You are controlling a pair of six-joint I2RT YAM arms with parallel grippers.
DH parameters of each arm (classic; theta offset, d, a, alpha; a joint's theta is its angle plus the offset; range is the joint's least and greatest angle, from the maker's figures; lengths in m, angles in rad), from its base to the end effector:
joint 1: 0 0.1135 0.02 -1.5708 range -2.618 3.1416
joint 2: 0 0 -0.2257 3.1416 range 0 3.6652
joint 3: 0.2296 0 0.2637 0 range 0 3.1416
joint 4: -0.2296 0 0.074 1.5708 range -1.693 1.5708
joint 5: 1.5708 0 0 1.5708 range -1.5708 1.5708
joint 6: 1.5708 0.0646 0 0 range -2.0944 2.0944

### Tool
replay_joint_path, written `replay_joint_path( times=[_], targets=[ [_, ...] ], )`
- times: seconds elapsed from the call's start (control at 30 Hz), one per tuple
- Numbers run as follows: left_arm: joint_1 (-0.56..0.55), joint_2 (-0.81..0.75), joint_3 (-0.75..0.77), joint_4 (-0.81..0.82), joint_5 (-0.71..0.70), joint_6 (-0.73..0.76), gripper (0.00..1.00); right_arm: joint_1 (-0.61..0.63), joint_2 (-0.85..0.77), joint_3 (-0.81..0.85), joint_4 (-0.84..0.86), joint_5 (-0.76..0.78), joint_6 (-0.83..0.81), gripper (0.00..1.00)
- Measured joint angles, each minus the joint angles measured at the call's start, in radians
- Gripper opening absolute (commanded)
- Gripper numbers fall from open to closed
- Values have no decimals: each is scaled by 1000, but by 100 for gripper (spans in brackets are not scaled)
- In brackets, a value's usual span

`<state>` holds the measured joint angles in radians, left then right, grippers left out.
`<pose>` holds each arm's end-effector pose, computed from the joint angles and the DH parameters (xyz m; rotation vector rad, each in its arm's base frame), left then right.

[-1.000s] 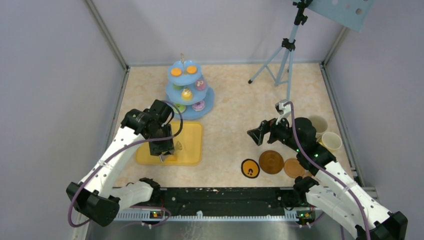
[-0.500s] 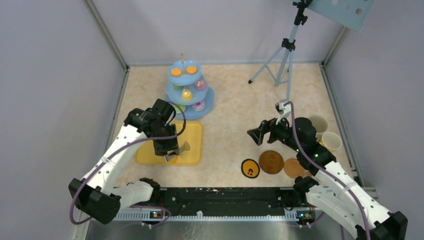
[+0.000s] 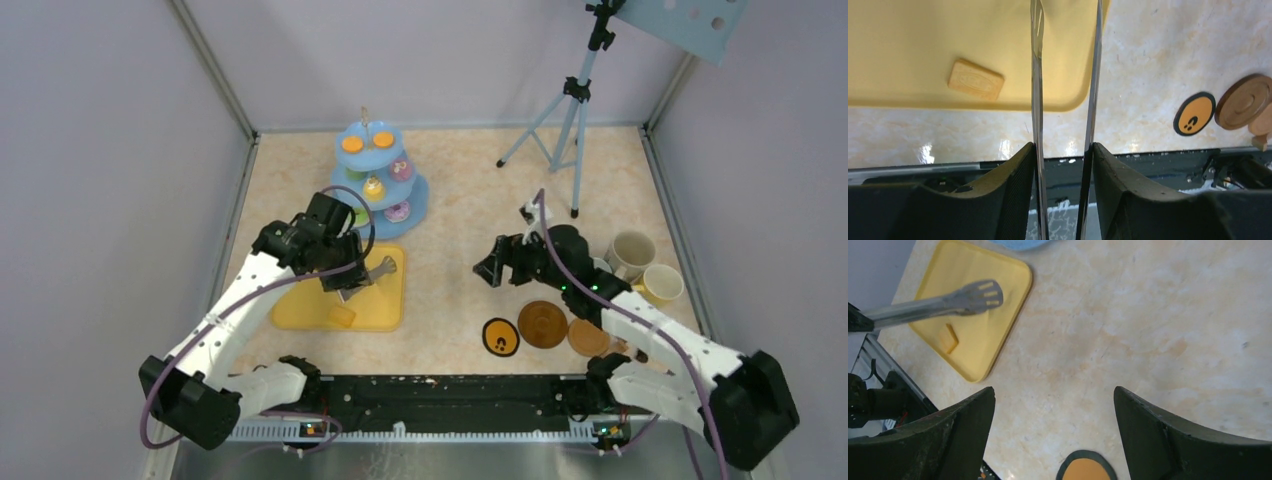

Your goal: Serve the afternoon tea

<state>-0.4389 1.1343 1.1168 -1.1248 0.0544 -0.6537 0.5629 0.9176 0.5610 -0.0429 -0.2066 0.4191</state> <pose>0.2157 -0.1051 0.2476 -0.2815 2.7644 -0.3787 0.2220 0.1557 0.2060 -0.2885 2.0393 0.8305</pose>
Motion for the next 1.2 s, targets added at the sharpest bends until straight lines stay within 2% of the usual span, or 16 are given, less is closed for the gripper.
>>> replay_joint_path(
  times=[0.2, 0.27, 0.4, 0.57, 0.77, 0.8, 0.9, 1.2],
  targets=[
    [0, -77, -12, 49, -127, 2, 54, 172, 293, 10, 123, 93, 216, 68],
    [0, -124, -12, 50, -168, 2, 55, 218, 396, 37, 162, 122, 285, 66],
    [0, -207, -22, 54, -219, -7, 56, 308, 620, 145, 245, 197, 402, 61],
    [0, -267, -77, 42, -254, -48, 58, 397, 805, 294, 286, 283, 475, 51],
    [0, -297, -94, 2, -280, -109, 58, 494, 904, 380, 269, 411, 537, 43],
    [0, -307, -98, -4, -281, -117, 58, 507, 923, 396, 258, 435, 548, 40],
    [0, -327, -107, -14, -281, -138, 58, 539, 969, 436, 230, 503, 572, 21],
    [0, -325, -107, -64, -273, -214, 57, 555, 1008, 480, 177, 635, 666, 3]
  ],
)
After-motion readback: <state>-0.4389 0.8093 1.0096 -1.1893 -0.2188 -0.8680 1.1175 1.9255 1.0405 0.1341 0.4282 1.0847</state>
